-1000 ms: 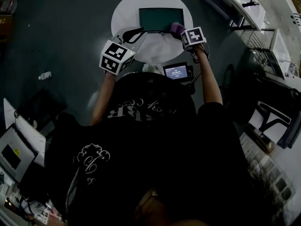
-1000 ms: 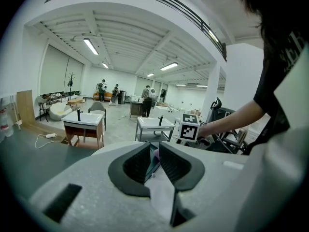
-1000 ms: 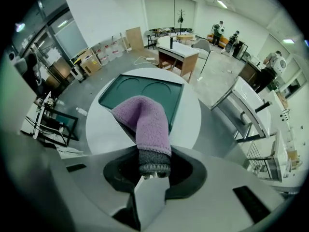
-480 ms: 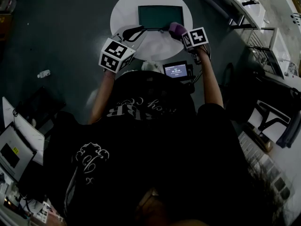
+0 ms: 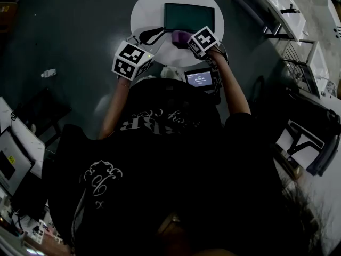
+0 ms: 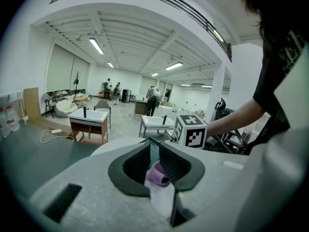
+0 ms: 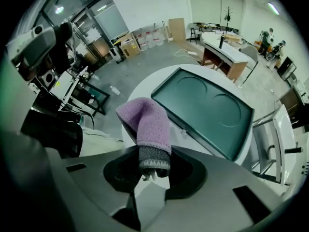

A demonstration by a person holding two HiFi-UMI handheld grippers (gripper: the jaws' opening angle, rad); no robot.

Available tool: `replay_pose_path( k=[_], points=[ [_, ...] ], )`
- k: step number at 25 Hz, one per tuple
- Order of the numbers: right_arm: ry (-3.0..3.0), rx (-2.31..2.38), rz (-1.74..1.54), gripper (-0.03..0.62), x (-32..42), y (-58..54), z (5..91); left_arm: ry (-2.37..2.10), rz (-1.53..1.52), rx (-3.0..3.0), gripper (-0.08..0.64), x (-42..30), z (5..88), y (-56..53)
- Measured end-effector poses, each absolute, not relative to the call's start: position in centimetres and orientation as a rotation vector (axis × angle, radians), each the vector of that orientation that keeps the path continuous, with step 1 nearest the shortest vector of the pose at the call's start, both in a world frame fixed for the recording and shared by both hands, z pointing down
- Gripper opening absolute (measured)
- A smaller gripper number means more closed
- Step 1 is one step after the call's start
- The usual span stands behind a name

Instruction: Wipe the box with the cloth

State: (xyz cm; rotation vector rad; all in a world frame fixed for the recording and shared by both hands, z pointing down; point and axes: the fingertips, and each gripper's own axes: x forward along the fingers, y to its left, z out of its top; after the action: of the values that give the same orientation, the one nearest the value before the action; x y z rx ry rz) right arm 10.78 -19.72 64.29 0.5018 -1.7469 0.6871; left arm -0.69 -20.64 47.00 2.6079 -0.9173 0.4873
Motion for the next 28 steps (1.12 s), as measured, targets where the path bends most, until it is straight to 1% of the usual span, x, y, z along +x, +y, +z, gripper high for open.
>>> replay_pose_path(
  k=[8,13,22,28],
  points=[
    [-1.721,0.338,0.689,0.101,4.9,-18.8,67.6,-0.987,0.494,2.56,0.066,-2.4,47.4,-20.2],
    [-1.703,0.356,0.777,0.101,3.9,-19.3,69.4,-1.024,0.496,2.529,0.066,-3.3,47.8,-20.1],
    [-1.621,0.487,0.915,0.101,9.1,-20.7,70.4,-1.014,0.506,2.521,0.066,-4.0,48.3,-20.0],
    [-1.59,0.564,0.973,0.101,13.8,-21.0,70.0,-0.958,0.511,2.552,0.066,-2.6,48.2,-20.4]
  ],
)
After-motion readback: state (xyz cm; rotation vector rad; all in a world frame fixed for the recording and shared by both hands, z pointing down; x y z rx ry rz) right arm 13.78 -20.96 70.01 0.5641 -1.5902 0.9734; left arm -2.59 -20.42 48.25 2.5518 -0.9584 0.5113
